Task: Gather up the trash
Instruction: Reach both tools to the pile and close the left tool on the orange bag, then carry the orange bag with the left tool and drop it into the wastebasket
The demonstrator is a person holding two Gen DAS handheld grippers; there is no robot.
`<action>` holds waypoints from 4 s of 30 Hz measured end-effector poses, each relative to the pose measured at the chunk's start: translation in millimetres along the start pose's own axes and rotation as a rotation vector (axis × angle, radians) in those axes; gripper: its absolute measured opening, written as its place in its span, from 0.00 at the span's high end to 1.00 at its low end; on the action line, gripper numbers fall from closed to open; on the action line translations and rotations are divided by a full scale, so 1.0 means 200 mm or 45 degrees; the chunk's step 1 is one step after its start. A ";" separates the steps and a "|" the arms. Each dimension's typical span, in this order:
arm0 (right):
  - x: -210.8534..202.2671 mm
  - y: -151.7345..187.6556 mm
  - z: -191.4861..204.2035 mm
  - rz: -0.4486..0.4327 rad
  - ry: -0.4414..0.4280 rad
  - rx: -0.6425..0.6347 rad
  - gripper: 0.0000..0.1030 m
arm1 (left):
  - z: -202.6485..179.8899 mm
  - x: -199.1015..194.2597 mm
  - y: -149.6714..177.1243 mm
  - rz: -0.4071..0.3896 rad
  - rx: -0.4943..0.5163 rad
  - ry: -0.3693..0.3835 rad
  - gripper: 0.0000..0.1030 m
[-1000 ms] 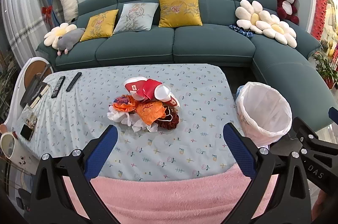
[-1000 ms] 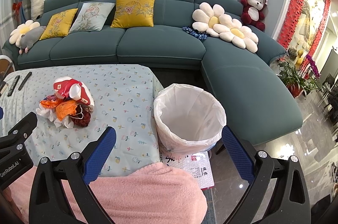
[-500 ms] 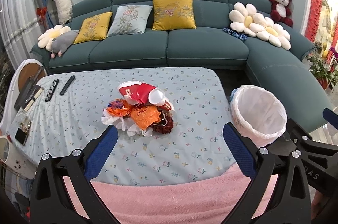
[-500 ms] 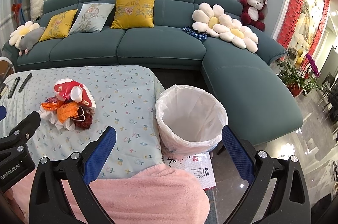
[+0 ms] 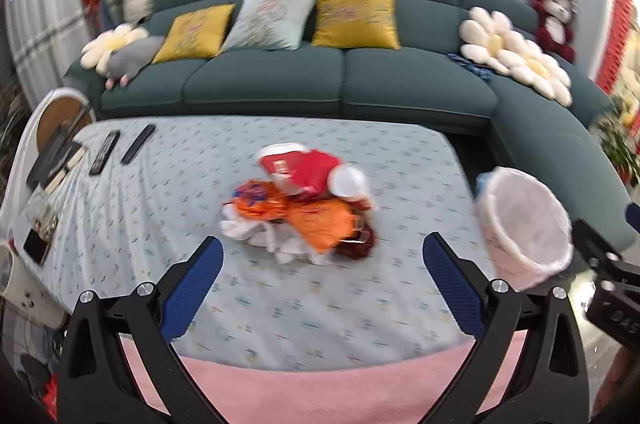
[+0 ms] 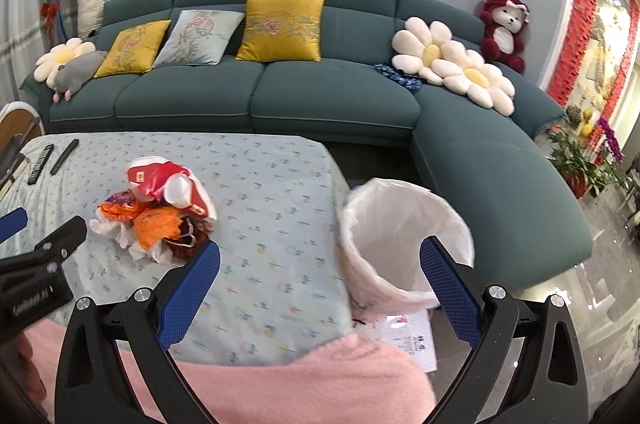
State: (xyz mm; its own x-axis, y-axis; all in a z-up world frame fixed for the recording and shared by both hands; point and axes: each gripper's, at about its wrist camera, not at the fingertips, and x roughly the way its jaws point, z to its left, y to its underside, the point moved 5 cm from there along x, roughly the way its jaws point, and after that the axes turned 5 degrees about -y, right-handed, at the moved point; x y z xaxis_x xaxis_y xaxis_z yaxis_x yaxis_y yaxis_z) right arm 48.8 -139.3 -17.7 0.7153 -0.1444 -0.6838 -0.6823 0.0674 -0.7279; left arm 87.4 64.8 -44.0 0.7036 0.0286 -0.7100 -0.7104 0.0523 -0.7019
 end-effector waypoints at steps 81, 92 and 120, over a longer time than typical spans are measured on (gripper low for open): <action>0.09 -0.46 -0.24 -0.156 -0.294 0.285 0.93 | -0.61 -0.07 -0.59 -0.074 0.065 0.624 0.92; 0.22 -0.24 -0.79 -0.083 -0.136 0.466 0.93 | -1.19 -0.03 -0.56 -0.008 0.178 0.742 0.92; 0.49 -0.06 -1.04 0.049 -0.063 0.560 0.64 | -1.54 0.24 -0.47 0.101 0.198 0.726 0.44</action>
State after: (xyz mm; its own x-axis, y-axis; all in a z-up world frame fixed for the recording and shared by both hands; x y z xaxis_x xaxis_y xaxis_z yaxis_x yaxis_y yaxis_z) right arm 95.2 -359.3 -66.5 0.7045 -0.0869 -0.7044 -0.5868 0.4869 -0.6470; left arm 182.6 -246.0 -28.6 0.4978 -0.5002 -0.7086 -0.7193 0.2185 -0.6595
